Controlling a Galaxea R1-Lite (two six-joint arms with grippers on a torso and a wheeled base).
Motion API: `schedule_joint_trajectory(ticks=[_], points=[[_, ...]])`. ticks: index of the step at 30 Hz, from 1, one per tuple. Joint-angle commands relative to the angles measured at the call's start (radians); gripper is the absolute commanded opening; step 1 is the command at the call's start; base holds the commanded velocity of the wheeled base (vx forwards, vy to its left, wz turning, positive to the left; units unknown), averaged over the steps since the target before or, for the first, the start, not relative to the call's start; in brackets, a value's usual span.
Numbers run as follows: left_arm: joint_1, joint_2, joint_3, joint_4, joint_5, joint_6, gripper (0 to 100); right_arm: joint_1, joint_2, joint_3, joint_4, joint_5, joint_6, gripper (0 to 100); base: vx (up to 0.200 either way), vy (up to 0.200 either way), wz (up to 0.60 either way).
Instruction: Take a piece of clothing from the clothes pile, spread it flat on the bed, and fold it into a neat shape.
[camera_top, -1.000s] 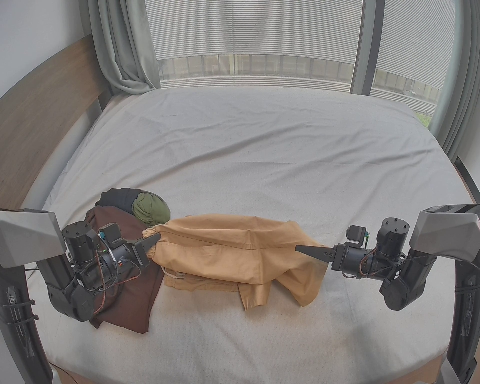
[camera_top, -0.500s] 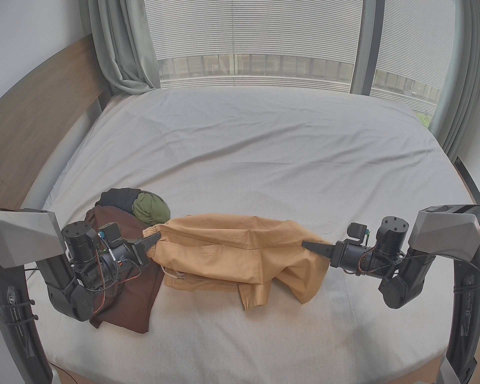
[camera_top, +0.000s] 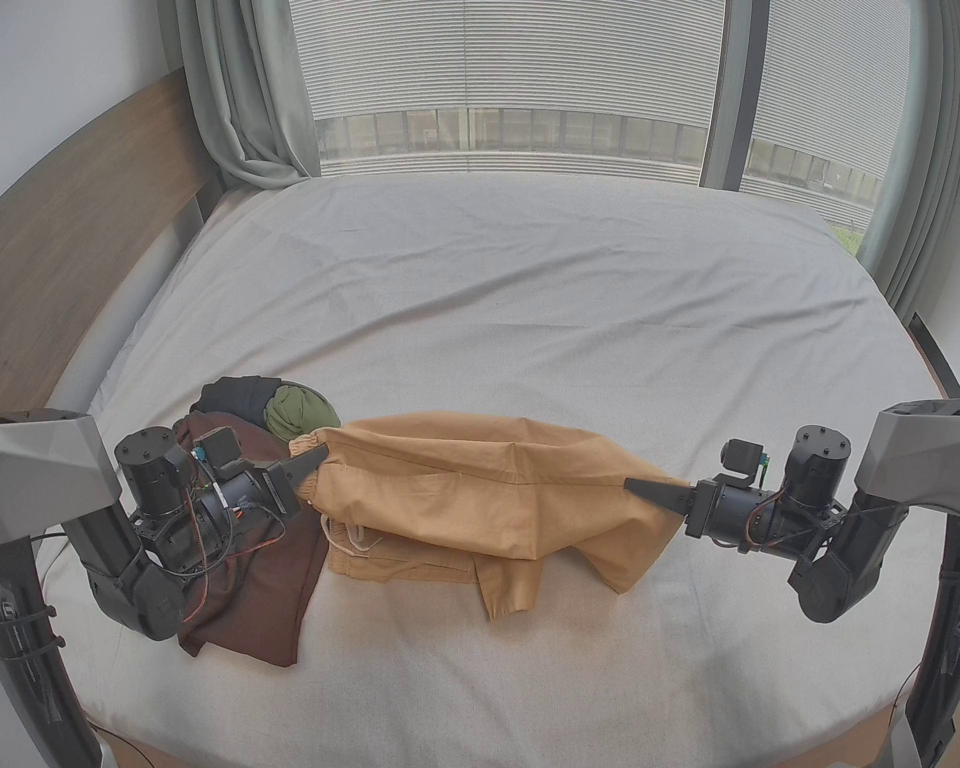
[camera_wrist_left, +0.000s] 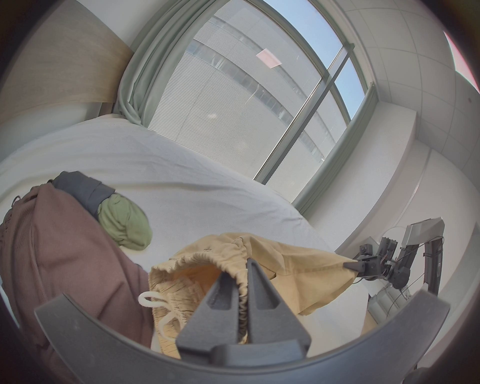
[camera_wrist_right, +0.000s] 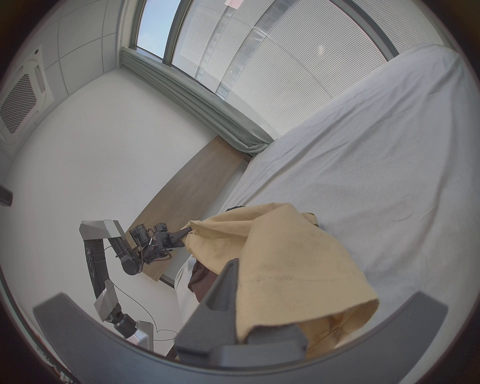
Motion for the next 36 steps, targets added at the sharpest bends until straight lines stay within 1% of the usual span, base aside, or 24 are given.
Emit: schedule_joint_trajectory(ticks=[1, 3, 8, 11, 26, 36], points=[[-0.031, -0.098, -0.005, 0.000, -0.004, -0.029, 0, -0.014, -0.115, 0.054, 0.001, -0.001, -0.003, 0, 0.000, 0.000, 0.00], [-0.047, -0.122, -0.009, 0.000, -0.010, -0.055, 0, -0.023, -0.133, 0.074, 0.002, 0.001, -0.005, 0, 0.000, 0.000, 0.00], [-0.047, -0.139, -0.043, 0.000, -0.012, -0.135, 0, -0.040, -0.129, 0.094, 0.001, 0.002, -0.011, 0, 0.000, 0.000, 0.00], [-0.044, -0.138, -0.042, 0.000, -0.010, -0.137, 0, -0.053, -0.132, 0.095, 0.001, 0.002, -0.021, 0, 0.000, 0.000, 0.00], [-0.037, -0.158, -0.019, 0.000, -0.003, -0.143, 0, -0.083, -0.140, 0.057, -0.001, 0.002, -0.015, 0, 0.000, 0.000, 0.00], [-0.031, -0.167, -0.014, 0.000, -0.004, -0.144, 0, -0.086, -0.169, 0.049, 0.001, 0.002, -0.006, 0, 0.000, 0.000, 0.00]])
